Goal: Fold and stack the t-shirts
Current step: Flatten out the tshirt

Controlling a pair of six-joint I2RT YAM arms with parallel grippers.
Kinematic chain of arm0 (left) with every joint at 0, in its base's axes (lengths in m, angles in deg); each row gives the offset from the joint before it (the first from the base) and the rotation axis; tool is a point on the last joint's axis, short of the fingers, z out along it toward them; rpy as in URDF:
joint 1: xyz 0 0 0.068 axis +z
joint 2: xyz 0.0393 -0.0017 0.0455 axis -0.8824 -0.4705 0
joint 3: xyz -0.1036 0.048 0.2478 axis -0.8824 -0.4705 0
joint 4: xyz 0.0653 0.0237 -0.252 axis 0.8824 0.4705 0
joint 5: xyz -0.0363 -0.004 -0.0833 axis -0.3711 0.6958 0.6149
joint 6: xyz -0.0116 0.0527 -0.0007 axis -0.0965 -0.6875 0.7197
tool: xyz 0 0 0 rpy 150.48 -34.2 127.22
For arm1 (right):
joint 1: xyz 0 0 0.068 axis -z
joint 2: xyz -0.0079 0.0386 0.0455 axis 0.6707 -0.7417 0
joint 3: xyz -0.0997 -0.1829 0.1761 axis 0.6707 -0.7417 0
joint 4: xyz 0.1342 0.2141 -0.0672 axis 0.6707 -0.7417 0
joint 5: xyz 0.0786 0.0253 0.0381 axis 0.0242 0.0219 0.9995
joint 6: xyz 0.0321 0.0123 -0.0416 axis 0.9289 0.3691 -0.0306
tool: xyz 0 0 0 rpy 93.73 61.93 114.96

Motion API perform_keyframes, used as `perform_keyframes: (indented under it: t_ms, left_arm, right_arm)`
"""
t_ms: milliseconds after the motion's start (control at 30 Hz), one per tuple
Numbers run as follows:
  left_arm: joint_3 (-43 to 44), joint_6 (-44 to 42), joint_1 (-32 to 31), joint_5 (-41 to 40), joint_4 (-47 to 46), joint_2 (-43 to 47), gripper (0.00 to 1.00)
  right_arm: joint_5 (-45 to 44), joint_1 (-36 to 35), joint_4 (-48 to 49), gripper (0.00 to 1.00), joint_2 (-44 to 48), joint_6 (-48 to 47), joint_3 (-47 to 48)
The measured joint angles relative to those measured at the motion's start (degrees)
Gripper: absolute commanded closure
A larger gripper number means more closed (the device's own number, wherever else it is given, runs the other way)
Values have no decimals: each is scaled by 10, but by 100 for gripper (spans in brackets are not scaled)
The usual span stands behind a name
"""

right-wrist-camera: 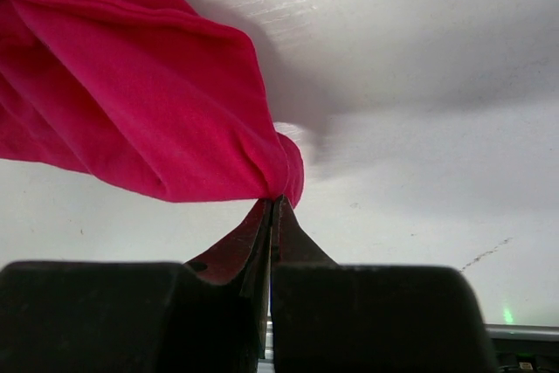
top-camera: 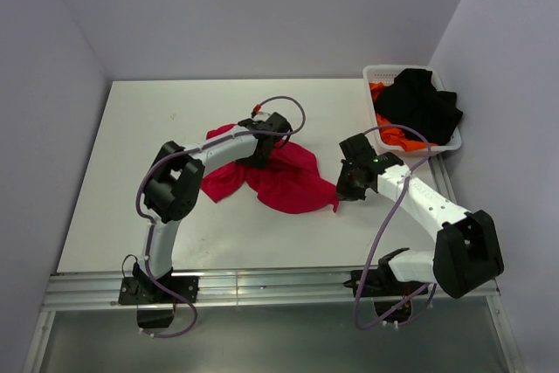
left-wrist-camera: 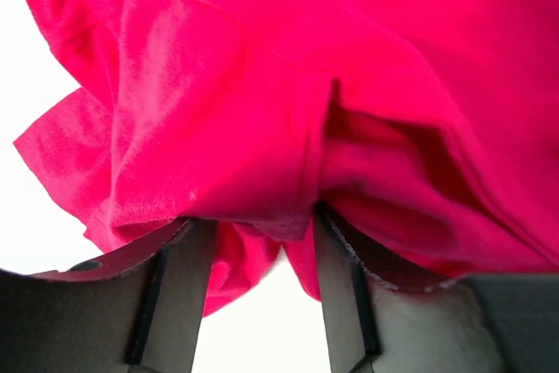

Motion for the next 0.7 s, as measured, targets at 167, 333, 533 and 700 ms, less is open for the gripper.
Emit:
perform_keyframes:
  t_ms: [167,333,533,700]
  left_arm:
    - [0,-5,13,-7,1,-6,62]
    - [9,-5,22,-13,11,-6,90]
    - [36,1,24,-26,32,-6,100]
    - [44,11,25,-25,50,-2,99]
  right_arm:
    - [0,2,0,100,-5,-4,0]
    - [0,3,0,100,-12,-6,0]
    - [0,4,-1,100,-12,-8,0]
    - [-1,5,-8,100,-11,-9,8]
